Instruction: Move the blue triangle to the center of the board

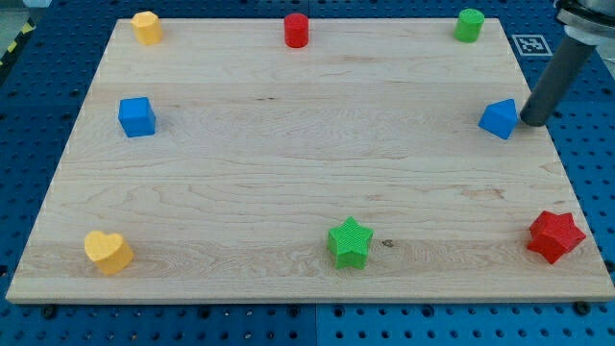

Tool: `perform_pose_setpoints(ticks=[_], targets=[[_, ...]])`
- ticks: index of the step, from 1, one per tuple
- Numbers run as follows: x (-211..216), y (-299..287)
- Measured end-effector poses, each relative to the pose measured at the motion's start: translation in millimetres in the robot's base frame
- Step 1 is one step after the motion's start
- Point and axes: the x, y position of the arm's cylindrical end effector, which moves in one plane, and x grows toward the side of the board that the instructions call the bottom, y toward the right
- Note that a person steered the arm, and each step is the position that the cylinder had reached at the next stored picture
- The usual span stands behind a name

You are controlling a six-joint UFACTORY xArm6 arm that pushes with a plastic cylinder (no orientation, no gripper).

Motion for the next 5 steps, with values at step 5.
perform_pose_setpoints(ticks=[5], targets=[[5.0,-33.6]])
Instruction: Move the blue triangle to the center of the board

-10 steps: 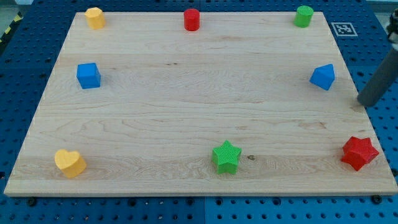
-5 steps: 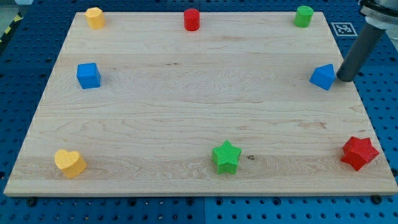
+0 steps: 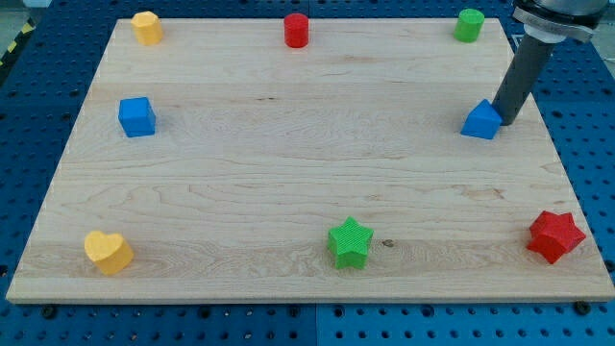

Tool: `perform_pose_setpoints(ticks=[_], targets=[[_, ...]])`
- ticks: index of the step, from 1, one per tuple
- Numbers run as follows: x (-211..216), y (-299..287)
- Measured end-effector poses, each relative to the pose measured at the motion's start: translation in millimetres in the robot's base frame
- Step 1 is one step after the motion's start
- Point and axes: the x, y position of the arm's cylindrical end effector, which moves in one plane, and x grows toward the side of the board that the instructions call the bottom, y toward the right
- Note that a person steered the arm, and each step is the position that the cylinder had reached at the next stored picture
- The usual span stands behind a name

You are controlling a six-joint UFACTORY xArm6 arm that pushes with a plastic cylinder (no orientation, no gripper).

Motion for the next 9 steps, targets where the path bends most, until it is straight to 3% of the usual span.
perform_pose_setpoints(ticks=[3,7,9], targets=[[15.5,-20.6],[18.2,-126.7],[18.2,-149.7]])
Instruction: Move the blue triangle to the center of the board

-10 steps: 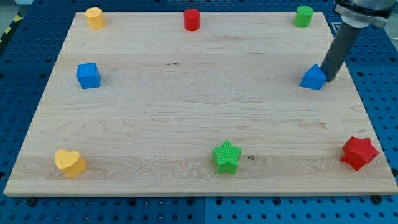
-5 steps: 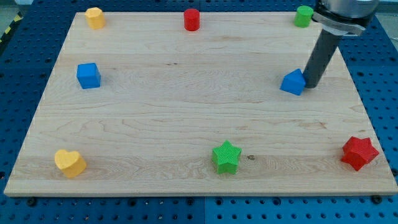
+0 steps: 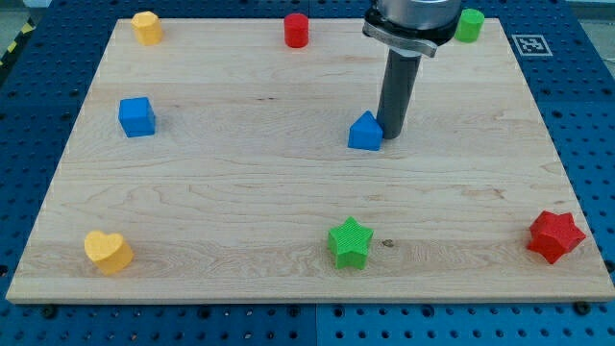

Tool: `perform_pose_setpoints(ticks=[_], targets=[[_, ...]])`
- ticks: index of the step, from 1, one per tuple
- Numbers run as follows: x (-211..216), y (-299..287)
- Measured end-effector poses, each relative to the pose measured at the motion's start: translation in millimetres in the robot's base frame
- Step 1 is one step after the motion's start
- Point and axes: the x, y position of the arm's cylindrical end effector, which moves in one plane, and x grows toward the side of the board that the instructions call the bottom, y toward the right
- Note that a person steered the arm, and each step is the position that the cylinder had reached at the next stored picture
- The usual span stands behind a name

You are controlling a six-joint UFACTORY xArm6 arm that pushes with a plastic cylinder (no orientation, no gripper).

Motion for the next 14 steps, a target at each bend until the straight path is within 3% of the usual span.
perform_pose_setpoints(ticks=[6,11,12,14], targets=[[22.2,-3.0],[24.8,-46.8],[50.5,-47.8],[61.5,-67.7]])
